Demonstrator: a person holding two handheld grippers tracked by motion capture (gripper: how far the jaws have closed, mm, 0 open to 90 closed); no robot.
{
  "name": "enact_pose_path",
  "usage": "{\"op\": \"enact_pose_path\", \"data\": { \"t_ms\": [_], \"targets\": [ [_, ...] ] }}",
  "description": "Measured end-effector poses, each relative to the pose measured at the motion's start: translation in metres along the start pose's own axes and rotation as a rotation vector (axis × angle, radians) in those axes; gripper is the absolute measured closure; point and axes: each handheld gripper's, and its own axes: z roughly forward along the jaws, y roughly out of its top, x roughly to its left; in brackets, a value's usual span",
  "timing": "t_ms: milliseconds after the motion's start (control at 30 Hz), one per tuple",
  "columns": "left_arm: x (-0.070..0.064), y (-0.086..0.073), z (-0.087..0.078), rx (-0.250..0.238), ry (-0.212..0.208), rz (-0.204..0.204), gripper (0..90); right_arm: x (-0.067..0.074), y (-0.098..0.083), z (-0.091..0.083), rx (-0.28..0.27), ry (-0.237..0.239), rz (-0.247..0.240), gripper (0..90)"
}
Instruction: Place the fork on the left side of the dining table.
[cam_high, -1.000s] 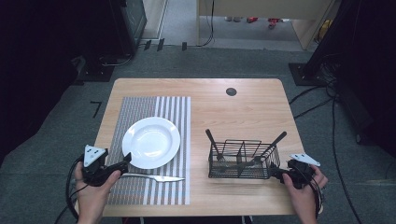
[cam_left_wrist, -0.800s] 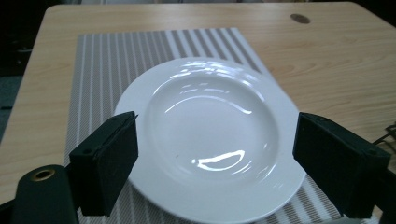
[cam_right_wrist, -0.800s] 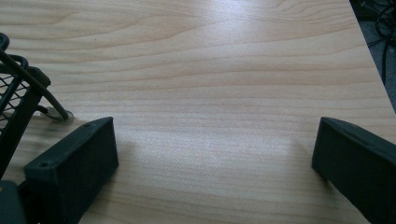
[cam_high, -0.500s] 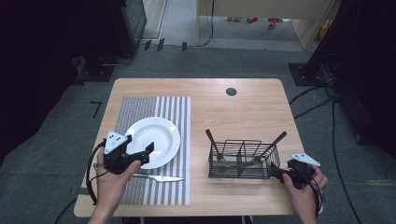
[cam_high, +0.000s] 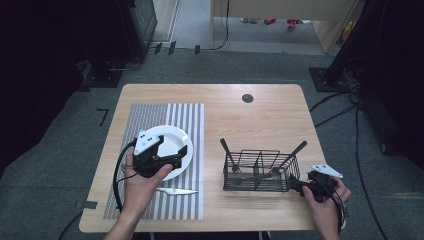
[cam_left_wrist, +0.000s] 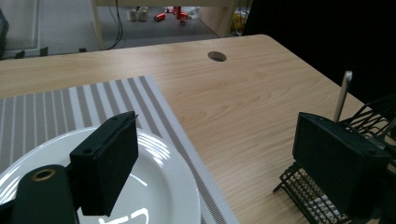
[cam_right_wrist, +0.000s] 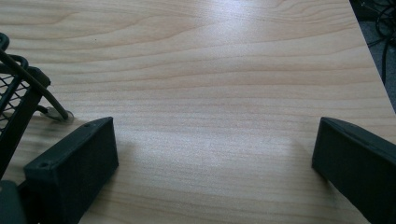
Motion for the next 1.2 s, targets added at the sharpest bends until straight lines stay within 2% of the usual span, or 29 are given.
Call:
{"op": "enact_pose_path", "data": {
  "t_ms": [333, 500, 633, 800, 933, 1000, 1167, 1200],
  "targets": [
    [-0.024, 0.004, 0.021, 0.024, -0.088, 0.006, 15.9, 0.0, 0.0, 0.0, 0.0, 0.0, 0.0, 0.0],
    [-0.029, 0.006, 0.027, 0.031, -0.108, 0.007, 16.0, 0.0, 0.0, 0.0, -0.001, 0.0, -0.001, 0.0],
    [-0.034, 0.008, 0.031, 0.027, -0.124, 0.014, 23.1, 0.0, 0.0, 0.0, 0.0, 0.0, -0.001, 0.0],
    [-0.042, 0.011, 0.037, 0.027, -0.177, 0.006, 26.4, 0.0, 0.0, 0.0, -0.002, 0.0, -0.001, 0.0],
    [-0.048, 0.011, 0.043, 0.031, -0.224, -0.005, 35.2, 0.0, 0.0, 0.0, -0.003, 0.0, -0.001, 0.0],
    [-0.05, 0.011, 0.046, 0.032, -0.223, 0.002, 36.2, 0.0, 0.0, 0.0, -0.003, 0.0, -0.001, 0.0],
    [-0.054, 0.01, 0.054, 0.033, -0.232, 0.016, 45.9, 0.0, 0.0, 0.0, -0.002, 0.0, 0.001, 0.0],
    [-0.053, 0.009, 0.058, 0.017, -0.246, -0.016, 46.1, 0.0, 0.0, 0.0, -0.002, 0.0, 0.0, 0.0]
  ]
}}
